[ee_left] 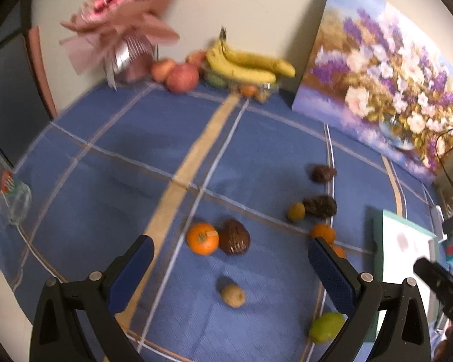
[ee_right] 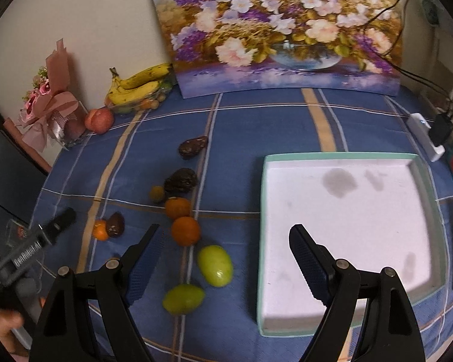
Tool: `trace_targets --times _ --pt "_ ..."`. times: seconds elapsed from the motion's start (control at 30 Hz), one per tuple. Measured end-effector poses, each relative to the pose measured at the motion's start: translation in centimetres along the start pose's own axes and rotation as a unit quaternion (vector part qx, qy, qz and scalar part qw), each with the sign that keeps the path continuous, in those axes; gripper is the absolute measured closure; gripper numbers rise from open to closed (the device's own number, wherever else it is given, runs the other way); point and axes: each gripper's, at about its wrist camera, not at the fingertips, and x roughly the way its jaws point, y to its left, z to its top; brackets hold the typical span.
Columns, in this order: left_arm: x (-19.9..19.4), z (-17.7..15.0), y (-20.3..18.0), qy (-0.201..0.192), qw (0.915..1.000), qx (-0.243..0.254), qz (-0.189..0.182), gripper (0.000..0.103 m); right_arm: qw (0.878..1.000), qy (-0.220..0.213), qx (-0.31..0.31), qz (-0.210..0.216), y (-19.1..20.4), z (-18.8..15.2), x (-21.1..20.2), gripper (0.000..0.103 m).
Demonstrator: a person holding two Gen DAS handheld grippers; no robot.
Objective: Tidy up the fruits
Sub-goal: 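Grasp the green guava with the right gripper while the left gripper grasps the small brown fruit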
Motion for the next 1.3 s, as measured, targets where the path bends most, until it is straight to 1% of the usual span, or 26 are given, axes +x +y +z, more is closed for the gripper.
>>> trace_targets --times 0.07,0.13,0.2,0.27,0.3,0.33,0.4,0.5,0.53,0.57,0.63,0.67,0.7,0.77,0.83,0.9,0.93,0.97,1.0,1.07,1.17,1.3 --pt "0.7 -0.3 -0.2 0.015 0.9999 0.003 0.006 0.000 1.000 0.001 -0.003 0.003 0.3 0.3 0.2 0.018" --pt "1.4 -0.8 -0.2 0.028 0.9995 0.006 0.013 0.000 1.000 0.007 -0.002 0.007 0.3 0.6 0.6 0.021" --pt "2.2 -1.1 0.1 0.048 0.9988 -0.005 0.009 0.000 1.000 0.021 0.000 0.013 0.4 0.6 1.4 0.030" --pt "2.8 -1.6 0.4 0.063 0.9978 -0.018 0.000 0.001 0.999 0.038 -0.005 0.013 0.5 0.3 2.4 0.034" --pt "3.4 -1.8 0.5 0.078 0.9967 -0.024 -0.007 0.002 0.999 0.046 -0.008 0.013 0.6 0.1 2.8 0.038" --pt "3.7 -2.1 0.5 0.087 0.9958 -0.024 -0.011 0.004 0.998 0.058 -0.009 0.015 0.6 -0.1 3.4 0.040" --pt "4.4 -2.6 0.3 0.105 0.9942 -0.018 -0.014 0.013 0.997 0.076 -0.009 0.018 0.6 -0.6 4.2 0.045" --pt "5.5 -3.3 0.1 0.130 0.9912 -0.018 -0.018 0.016 0.995 0.100 -0.021 0.017 1.1 -1.5 5.6 0.051" --pt "5.8 -3.5 0.1 0.138 0.9900 -0.022 -0.021 0.018 0.994 0.106 -0.022 0.017 1.2 -1.8 6.0 0.052" --pt "6.1 -3.7 0.2 0.146 0.9887 -0.025 -0.025 0.025 0.993 0.112 -0.025 0.014 1.3 -2.0 6.4 0.053" --pt "6.6 -4.1 0.4 0.159 0.9864 -0.032 -0.027 0.027 0.992 0.125 -0.030 0.009 1.4 -2.6 7.2 0.056" --pt "6.9 -4.3 0.4 0.162 0.9858 -0.034 -0.027 0.028 0.991 0.133 -0.031 0.009 1.4 -2.8 7.7 0.056" --pt "7.1 -4.4 0.5 0.167 0.9850 -0.035 -0.027 0.033 0.990 0.139 -0.030 0.009 1.4 -3.0 8.1 0.056" --pt "7.5 -4.6 0.5 0.174 0.9838 -0.036 -0.023 0.038 0.988 0.148 -0.030 0.007 1.3 -3.3 8.6 0.058" --pt "7.6 -4.7 0.4 0.175 0.9838 -0.034 -0.017 0.040 0.988 0.153 -0.031 0.005 1.3 -3.6 8.8 0.058" --pt "7.5 -4.7 0.3 0.174 0.9843 -0.029 -0.012 0.050 0.987 0.158 -0.030 0.003 1.3 -3.7 9.2 0.058" --pt "7.5 -4.6 0.2 0.174 0.9843 -0.027 -0.009 0.052 0.987 0.160 -0.030 0.002 1.2 -3.7 9.3 0.059" --pt "7.5 -4.6 0.1 0.174 0.9845 -0.022 -0.003 0.057 0.986 0.163 -0.031 0.002 1.2 -3.7 9.4 0.060" --pt "7.4 -4.5 0.2 0.173 0.9847 -0.020 -0.001 0.065 0.986 0.164 -0.029 0.004 1.1 -3.7 9.5 0.060" --pt "7.3 -4.3 0.3 0.174 0.9845 -0.023 -0.007 0.070 0.986 0.165 -0.028 0.006 1.1 -3.7 9.6 0.060" --pt "7.4 -4.3 0.3 0.174 0.9844 -0.023 -0.011 0.076 0.986 0.164 -0.029 0.006 1.2 -3.6 9.4 0.061" --pt "7.6 -4.3 -0.3 0.169 0.9852 -0.024 -0.016 0.076 0.986 0.161 -0.032 0.006 1.2 -3.4 9.3 0.061"
